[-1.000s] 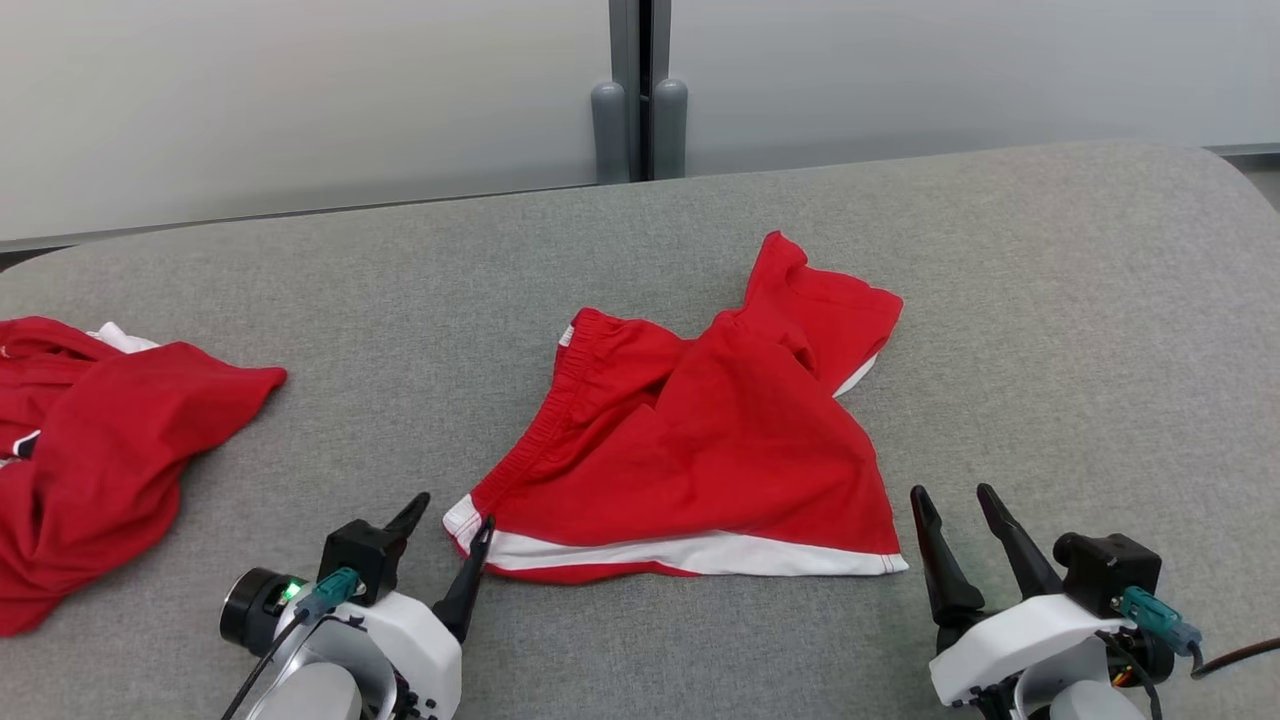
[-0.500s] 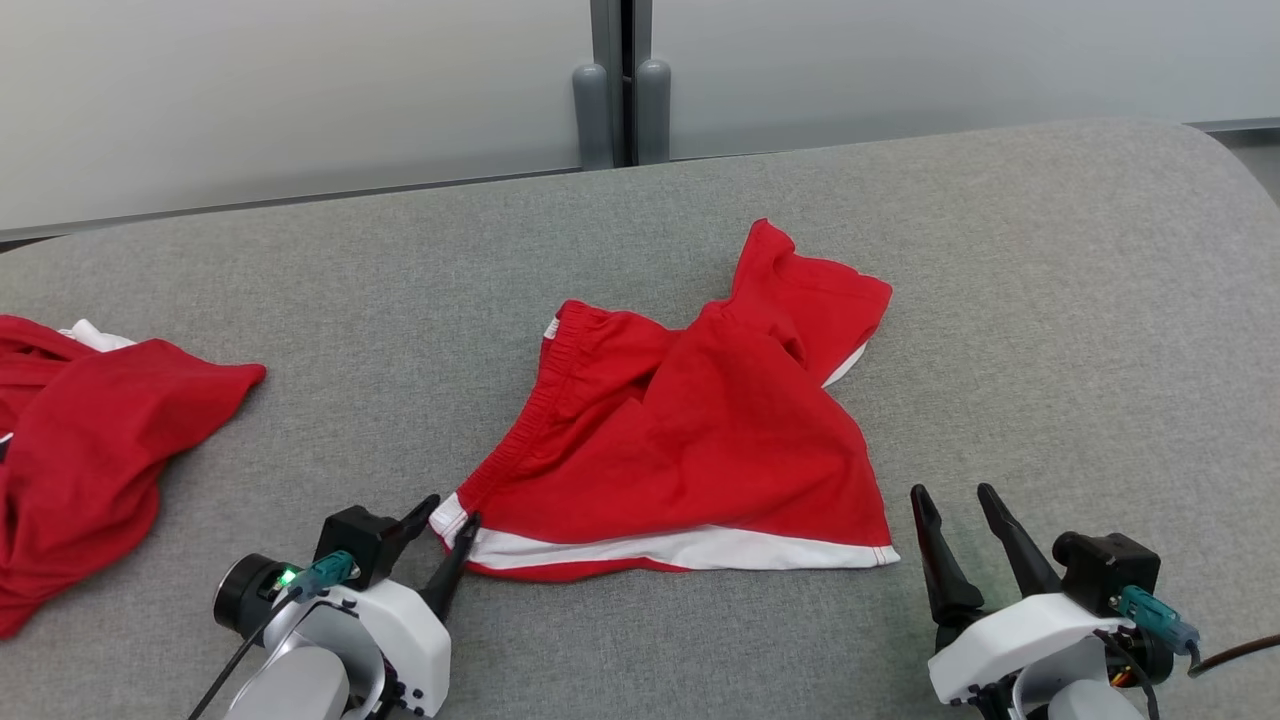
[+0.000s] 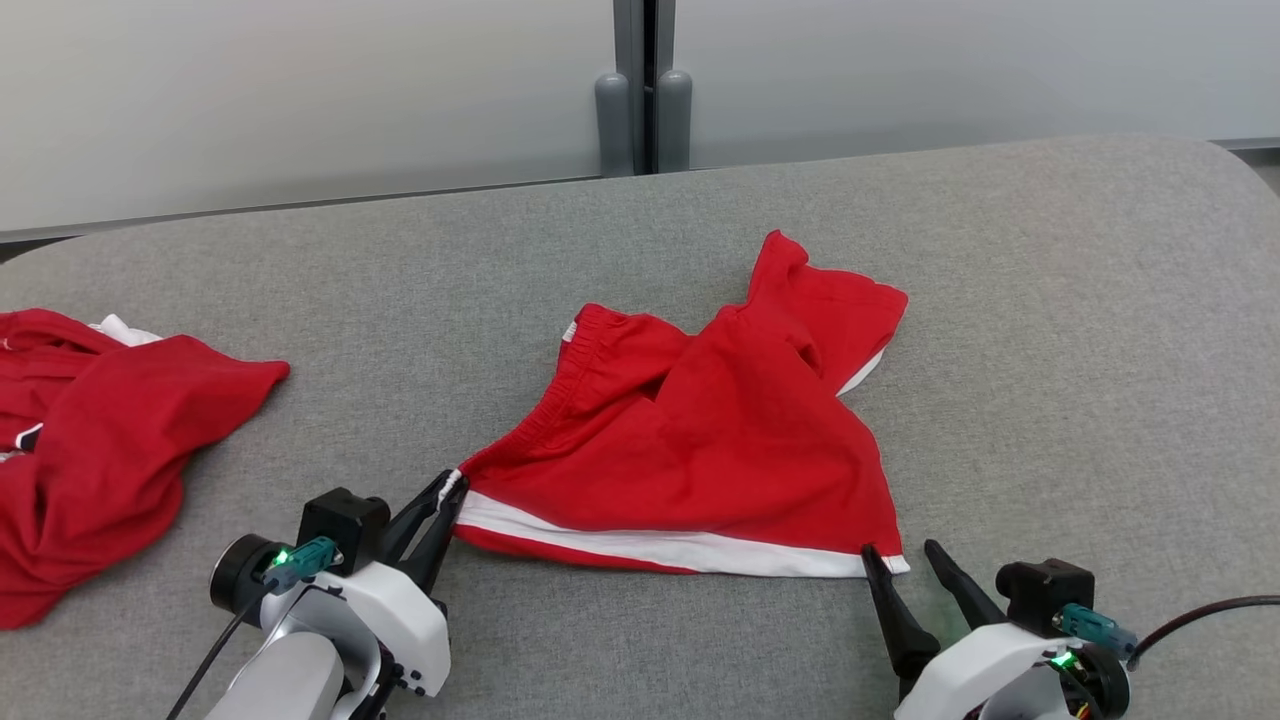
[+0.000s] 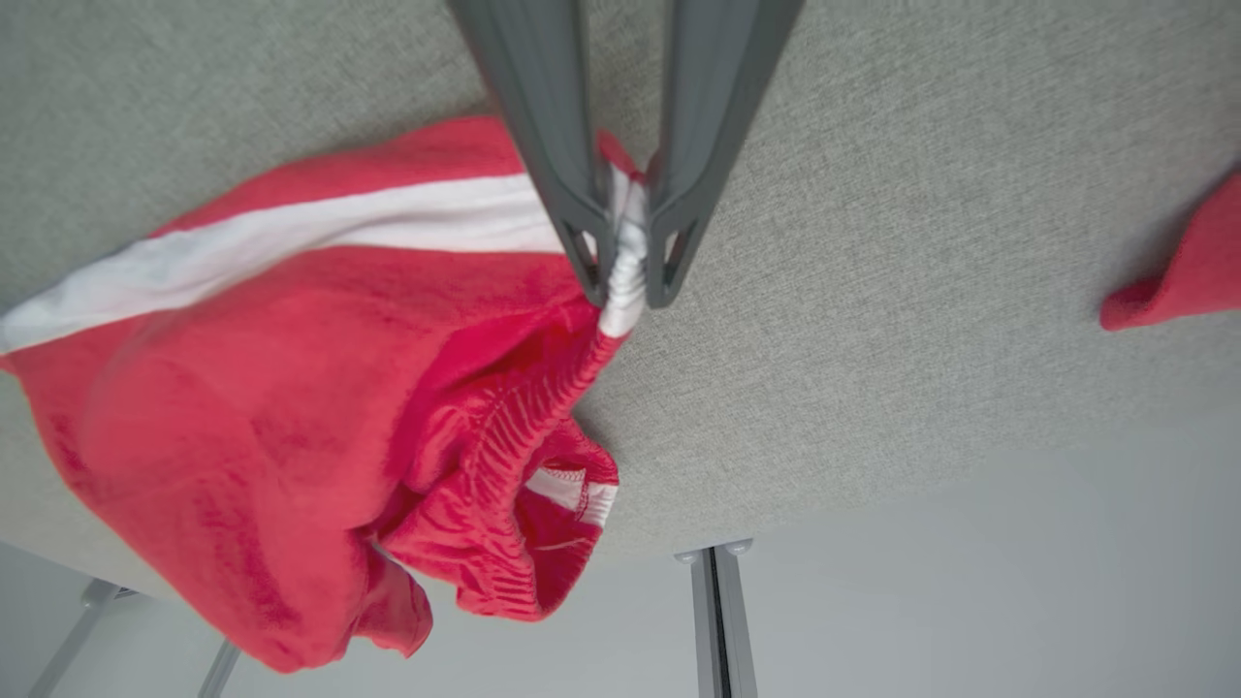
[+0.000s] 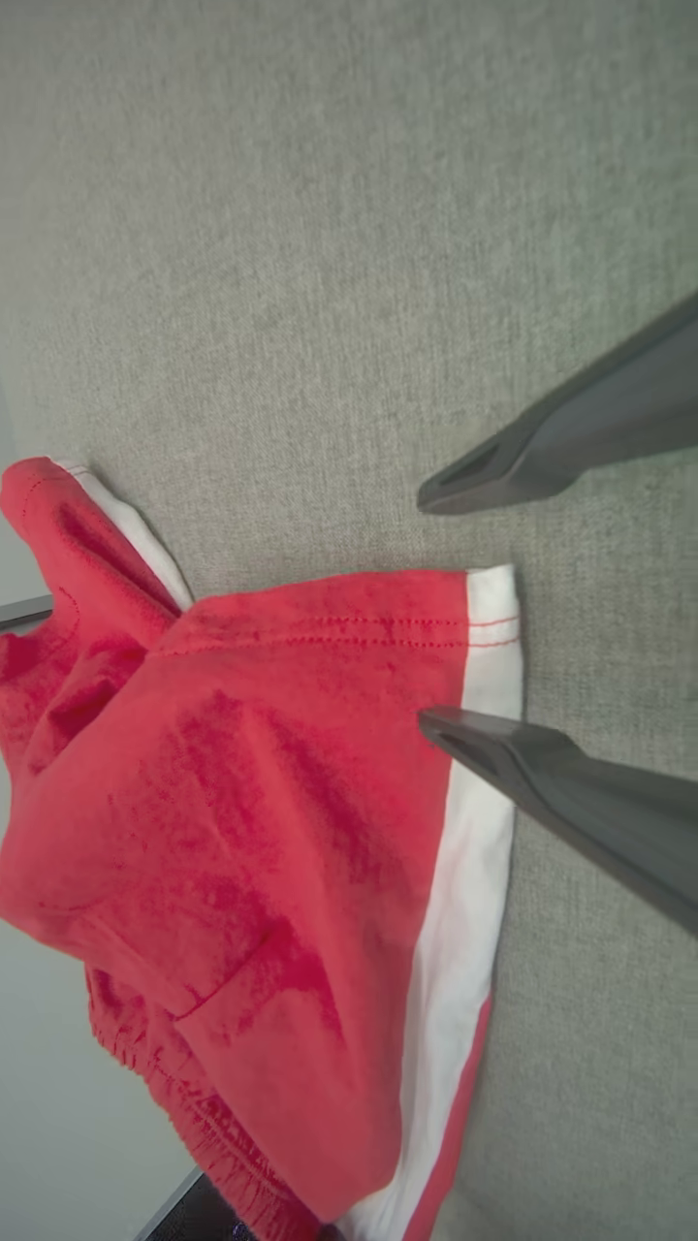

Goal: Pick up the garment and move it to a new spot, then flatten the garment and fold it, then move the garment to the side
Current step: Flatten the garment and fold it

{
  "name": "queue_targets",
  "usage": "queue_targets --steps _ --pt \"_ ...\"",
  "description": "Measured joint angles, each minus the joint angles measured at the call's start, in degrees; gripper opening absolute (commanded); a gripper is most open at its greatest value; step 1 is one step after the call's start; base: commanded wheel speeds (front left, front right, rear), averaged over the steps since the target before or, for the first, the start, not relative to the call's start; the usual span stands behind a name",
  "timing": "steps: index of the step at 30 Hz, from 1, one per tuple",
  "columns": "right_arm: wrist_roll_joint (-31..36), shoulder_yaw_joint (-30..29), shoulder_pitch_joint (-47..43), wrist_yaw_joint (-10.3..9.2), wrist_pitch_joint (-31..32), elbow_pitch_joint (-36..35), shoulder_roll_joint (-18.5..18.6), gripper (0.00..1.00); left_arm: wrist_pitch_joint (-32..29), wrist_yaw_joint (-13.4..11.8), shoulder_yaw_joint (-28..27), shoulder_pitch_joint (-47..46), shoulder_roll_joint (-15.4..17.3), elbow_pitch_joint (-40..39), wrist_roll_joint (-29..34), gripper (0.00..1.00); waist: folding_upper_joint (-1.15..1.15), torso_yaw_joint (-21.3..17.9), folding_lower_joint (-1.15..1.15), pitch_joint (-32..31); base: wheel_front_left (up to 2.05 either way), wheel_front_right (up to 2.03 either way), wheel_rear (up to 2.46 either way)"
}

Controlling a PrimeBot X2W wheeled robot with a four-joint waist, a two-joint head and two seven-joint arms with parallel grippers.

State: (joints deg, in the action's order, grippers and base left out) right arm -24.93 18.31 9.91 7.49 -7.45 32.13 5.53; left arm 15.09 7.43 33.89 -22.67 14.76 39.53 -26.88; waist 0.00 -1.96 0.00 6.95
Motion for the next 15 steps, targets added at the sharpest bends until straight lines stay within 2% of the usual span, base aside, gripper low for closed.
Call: queue_targets --steps 10,11,12,13,15 --pt "-0.76 3.22 -0.12 0.00 1.91 1.65 0.23 0.99 0.00 0.00 -1.01 1.19 -0.46 -1.24 0.00 0.00 0.00 0.80 0.00 -0.99 0.00 0.00 0.00" --pt "-0.91 3.42 -0.12 0.00 1.93 1.69 0.37 0.56 0.00 0.00 -1.12 1.21 -0.46 -1.29 0.00 0.00 0.00 0.85 0.00 -1.12 0.00 0.00 0.00" --pt "-1.18 3.65 -0.12 0.00 1.94 1.69 0.53 0.35 0.00 0.00 -1.20 1.25 -0.47 -1.34 0.01 0.00 0.00 0.89 0.00 -1.24 0.00 0.00 0.00" --pt "-1.44 3.98 -0.12 0.00 2.01 1.69 0.66 0.00 0.00 0.00 -1.25 1.31 -0.49 -1.38 0.02 0.00 0.00 0.91 0.00 -1.33 0.00 0.00 0.00" --pt "-1.96 4.60 -0.12 0.00 2.23 1.66 0.81 0.00 0.00 0.00 -1.35 1.41 -0.53 -1.44 0.04 0.00 0.00 0.94 0.00 -1.49 0.00 0.00 0.00"
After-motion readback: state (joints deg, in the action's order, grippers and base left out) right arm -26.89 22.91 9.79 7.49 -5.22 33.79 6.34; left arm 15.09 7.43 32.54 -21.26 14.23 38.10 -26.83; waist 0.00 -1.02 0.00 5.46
